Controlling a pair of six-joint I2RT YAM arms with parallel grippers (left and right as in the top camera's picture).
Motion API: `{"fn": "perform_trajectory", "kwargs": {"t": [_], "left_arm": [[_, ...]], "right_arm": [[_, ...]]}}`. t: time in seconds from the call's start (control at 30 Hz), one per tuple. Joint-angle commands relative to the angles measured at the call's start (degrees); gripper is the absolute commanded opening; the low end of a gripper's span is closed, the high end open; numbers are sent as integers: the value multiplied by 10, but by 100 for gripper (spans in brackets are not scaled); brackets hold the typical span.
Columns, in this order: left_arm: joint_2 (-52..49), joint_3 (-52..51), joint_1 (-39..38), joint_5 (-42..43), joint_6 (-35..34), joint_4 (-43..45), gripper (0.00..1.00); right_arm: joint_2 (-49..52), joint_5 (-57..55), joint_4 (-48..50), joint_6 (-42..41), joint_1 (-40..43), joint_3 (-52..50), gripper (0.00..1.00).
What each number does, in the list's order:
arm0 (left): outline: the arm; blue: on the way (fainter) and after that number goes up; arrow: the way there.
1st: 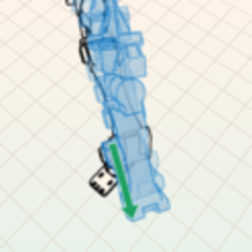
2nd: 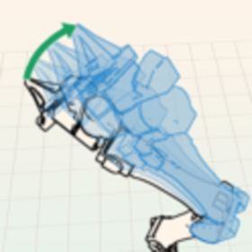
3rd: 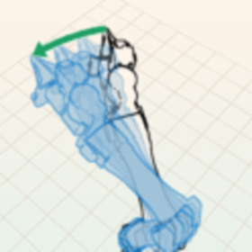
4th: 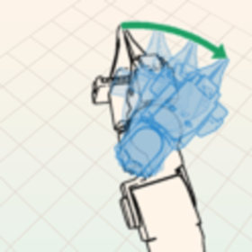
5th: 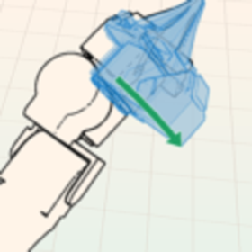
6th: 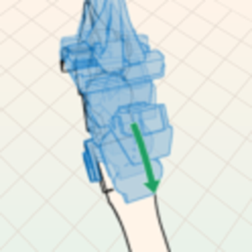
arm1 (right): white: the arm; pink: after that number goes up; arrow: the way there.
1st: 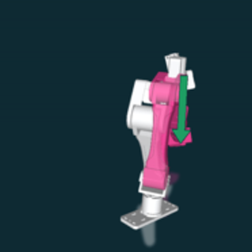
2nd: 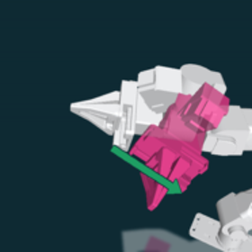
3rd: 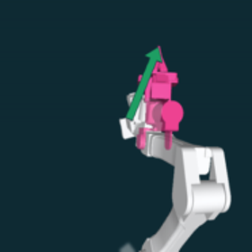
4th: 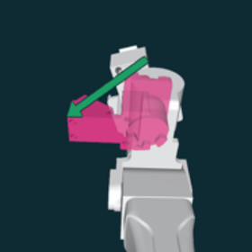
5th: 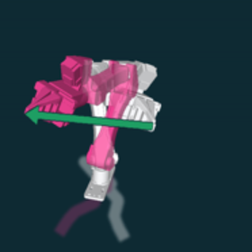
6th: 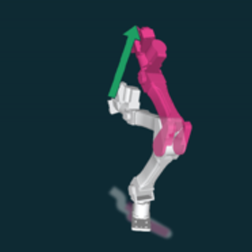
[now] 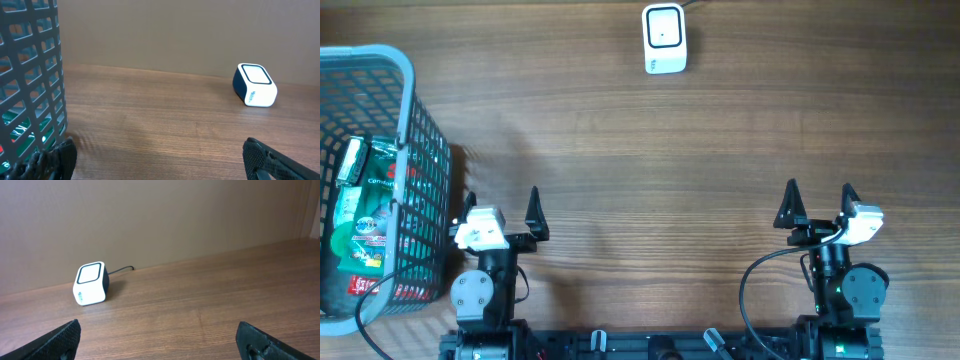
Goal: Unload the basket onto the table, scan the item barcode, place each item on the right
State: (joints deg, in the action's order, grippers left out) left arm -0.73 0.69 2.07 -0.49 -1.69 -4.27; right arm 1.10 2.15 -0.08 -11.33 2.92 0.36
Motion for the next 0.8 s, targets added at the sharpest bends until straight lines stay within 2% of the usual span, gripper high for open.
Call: {"fn": "perform_trajectory", "kwargs": {"t": [0.0,0.47,0.53,0.7,0.77], "left_arm": [[3,-4,3,7,-7,0,100],[3,-4,3,18,-8,0,100],[3,-4,3,59,-8,4,100],[3,-4,3,275,-8,61,100],[3,2,3,292,-40,71,100]], "right_arm": [[-3,5,1,-7,-2,-1,100],[-3,5,1,-7,-2,-1,100],[-3,4,1,-7,-2,-1,100],[-3,4,1,-7,-2,-1,100],[-3,5,1,-7,-2,-1,100]]}}
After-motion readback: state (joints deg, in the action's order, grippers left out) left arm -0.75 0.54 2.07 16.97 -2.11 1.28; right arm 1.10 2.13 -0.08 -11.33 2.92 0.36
